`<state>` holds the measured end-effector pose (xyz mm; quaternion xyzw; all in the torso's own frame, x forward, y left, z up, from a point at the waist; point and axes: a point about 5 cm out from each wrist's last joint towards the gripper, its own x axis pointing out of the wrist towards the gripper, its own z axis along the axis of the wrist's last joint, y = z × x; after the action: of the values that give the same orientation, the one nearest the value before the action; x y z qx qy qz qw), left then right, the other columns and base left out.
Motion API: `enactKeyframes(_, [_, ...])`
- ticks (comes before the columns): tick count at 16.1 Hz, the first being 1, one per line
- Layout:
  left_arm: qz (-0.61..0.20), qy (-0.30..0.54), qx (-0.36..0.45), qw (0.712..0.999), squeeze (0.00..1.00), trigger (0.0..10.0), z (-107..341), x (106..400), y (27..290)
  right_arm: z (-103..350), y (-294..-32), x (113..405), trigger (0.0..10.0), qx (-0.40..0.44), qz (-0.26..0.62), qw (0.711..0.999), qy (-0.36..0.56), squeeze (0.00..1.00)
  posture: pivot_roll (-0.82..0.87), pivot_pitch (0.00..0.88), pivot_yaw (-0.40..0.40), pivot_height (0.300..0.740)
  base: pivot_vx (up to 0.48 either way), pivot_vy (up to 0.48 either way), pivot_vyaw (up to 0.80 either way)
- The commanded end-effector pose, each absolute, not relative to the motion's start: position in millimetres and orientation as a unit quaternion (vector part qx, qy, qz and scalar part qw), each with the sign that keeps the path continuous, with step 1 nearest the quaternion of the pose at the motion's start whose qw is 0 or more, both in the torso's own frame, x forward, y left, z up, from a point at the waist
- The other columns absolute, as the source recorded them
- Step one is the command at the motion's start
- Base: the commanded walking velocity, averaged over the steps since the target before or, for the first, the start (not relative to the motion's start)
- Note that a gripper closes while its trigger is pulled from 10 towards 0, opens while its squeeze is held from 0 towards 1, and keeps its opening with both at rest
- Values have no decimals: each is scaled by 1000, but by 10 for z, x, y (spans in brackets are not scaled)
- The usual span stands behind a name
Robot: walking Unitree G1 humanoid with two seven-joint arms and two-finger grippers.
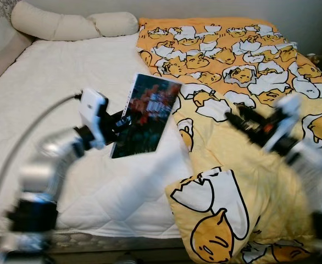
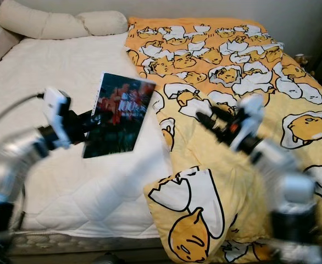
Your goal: Clean up the room
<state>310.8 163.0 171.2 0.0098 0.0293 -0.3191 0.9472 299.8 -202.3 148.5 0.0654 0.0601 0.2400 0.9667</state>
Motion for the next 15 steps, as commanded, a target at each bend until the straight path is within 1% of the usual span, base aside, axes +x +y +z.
enactKeyframes(1, [-246, 3, 47, 968, 0, 10000, 1737, 3115, 1658, 1335, -1974, 2987, 10000, 50, 155, 983, 90, 0, 2, 0, 63, 740, 0, 0, 0])
enactKeyframes(3, [-198, 15, 65, 978, 0, 10000, 1615, 3086, 1668, 1186, -1919, 2933, 10000, 74, 95, 987, 108, 0, -3, 0, 64, 740, 0, 0, 0])
enactKeyframes(4, [-186, 20, 66, 980, 0, 10000, 1569, 3068, 1669, 1119, -1879, 2900, 10000, 56, 90, 987, 120, 0, -7, 0, 66, 740, 0, 0, 0])
enactKeyframes(5, [-171, 25, 70, 983, 0, 10000, 1483, 3012, 1649, 995, -1763, 2815, 10000, 18, 92, 986, 139, 0, -8, 0, 64, 740, 0, 0, 0])
enactKeyframes(8, [-163, 40, 94, 981, 0, 10000, 1341, 2906, 1588, 929, -1577, 2709, 10000, 57, 81, 986, 136, 0, -3, 0, 58, 740, 0, 376, 0])
enactKeyframes(10, [-158, 39, 98, 982, 0, 10000, 1327, 2895, 1581, 929, -1537, 2685, 10000, 56, 81, 987, 128, 0, -2, 0, 59, 740, 0, 426, 0])
enactKeyframes(15, [-155, 36, 106, 982, 0, 10000, 1344, 2897, 1592, 941, -1547, 2673, 10000, 55, 68, 989, 121, 0, 6, 0, 57, 740, 0, 431, 0])
